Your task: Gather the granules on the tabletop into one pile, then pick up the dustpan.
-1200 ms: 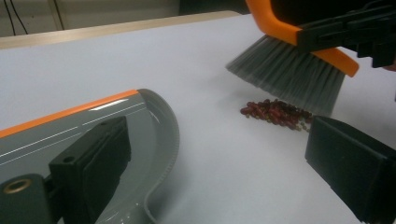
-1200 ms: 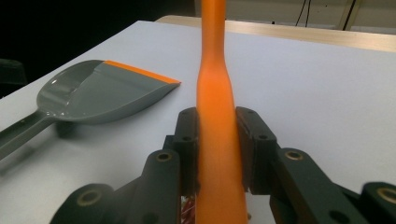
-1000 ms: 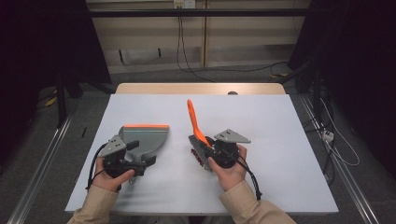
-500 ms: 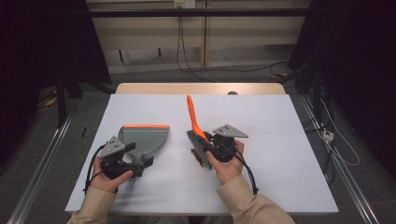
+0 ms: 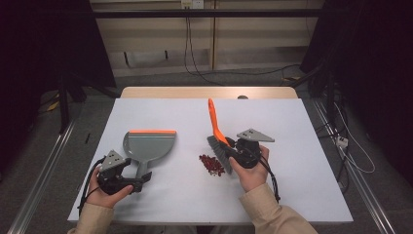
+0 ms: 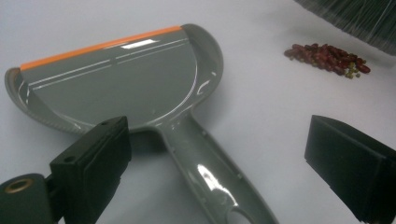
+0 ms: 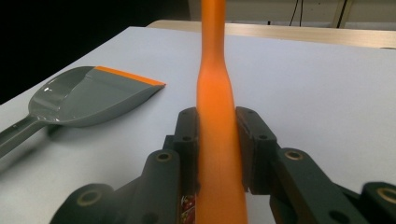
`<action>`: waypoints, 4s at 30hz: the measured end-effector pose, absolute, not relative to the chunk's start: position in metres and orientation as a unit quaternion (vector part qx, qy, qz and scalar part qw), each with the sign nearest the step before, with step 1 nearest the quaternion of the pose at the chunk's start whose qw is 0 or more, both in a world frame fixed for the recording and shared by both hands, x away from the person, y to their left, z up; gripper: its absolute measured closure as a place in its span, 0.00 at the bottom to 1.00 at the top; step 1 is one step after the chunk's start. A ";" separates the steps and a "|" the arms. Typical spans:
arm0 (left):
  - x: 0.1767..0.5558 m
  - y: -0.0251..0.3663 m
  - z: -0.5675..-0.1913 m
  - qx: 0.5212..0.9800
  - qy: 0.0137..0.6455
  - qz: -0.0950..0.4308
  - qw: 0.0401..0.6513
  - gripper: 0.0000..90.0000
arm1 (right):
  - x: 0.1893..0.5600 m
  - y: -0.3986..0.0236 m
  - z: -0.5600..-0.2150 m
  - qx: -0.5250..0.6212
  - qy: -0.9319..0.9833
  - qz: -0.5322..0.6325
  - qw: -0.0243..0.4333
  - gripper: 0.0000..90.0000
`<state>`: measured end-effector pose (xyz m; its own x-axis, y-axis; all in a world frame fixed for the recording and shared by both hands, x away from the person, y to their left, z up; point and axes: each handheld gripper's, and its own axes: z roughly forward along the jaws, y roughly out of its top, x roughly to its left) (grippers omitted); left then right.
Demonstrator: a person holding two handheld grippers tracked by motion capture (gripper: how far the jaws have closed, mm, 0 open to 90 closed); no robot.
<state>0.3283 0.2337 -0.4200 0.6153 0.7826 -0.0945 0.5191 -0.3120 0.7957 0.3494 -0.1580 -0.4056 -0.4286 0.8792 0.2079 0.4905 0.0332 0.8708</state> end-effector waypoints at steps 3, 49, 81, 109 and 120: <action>0.329 0.234 -0.424 0.794 0.419 0.163 0.411 0.08 | 0.351 -0.161 -0.408 0.497 0.692 0.484 0.199 0.79; 0.372 0.231 -0.440 0.806 0.477 0.136 0.322 0.54 | 0.353 -0.182 -0.408 0.513 0.681 0.482 0.204 0.79; 0.356 0.232 -0.415 0.853 0.363 0.102 0.361 0.70 | 0.360 -0.193 -0.407 0.520 0.683 0.469 0.209 0.79; 0.323 0.217 -0.414 0.906 0.261 0.032 0.331 0.70 | 0.372 -0.189 -0.411 0.517 0.713 0.424 0.211 0.79; 0.326 0.201 -0.420 0.912 0.243 0.014 0.331 0.70 | 0.373 -0.175 -0.415 0.500 0.735 0.405 0.214 0.79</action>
